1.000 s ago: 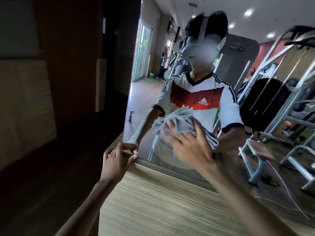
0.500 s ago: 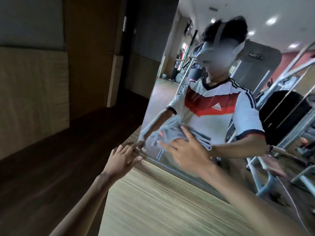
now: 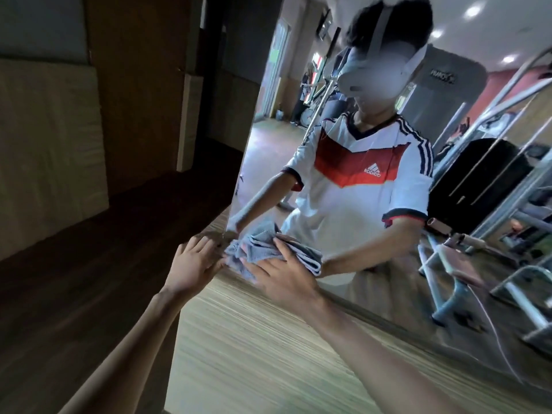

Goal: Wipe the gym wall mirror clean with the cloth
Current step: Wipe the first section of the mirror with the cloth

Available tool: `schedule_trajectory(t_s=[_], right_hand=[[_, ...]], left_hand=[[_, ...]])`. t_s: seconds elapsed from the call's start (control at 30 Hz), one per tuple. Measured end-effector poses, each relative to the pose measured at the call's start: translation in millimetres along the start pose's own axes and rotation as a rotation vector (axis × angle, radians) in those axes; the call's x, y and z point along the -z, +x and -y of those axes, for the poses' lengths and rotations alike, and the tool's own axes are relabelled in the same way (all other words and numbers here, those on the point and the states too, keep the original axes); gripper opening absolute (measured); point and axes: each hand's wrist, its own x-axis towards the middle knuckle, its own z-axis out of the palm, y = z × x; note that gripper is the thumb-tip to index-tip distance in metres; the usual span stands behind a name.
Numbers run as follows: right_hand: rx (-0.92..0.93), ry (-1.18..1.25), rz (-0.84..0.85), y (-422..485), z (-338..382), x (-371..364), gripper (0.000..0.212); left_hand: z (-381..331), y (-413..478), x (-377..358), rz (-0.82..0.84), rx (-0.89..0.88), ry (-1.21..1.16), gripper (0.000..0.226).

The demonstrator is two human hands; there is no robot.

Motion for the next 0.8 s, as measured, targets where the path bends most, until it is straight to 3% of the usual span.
schedule_trajectory(t_s=[0.1, 0.2, 0.37, 0.63, 0.8], right_hand=[[-0.051, 0.038, -0.028, -41, -5, -17, 0.052], [-0.031, 0.039, -0.036, -21, -6, -12, 0.044], [0.024, 0.027, -0.14, 53, 15, 10, 0.04], [-0.033, 0.059, -0.215, -33, -2, -13, 0.047], [-0.058, 0.04, -0.17, -63, -9, -16, 0.05]], left_hand=[[-1, -1, -2, 0.038, 0.065, -0.06, 0.074], [4, 8, 2, 0.093, 0.054, -0.082, 0.069], [17, 8, 1, 0.155, 0.088, -0.169, 0.031], [7, 5, 4, 0.047, 0.106, -0.22, 0.061], [1, 4, 7, 0.059, 0.11, -0.16, 0.065]])
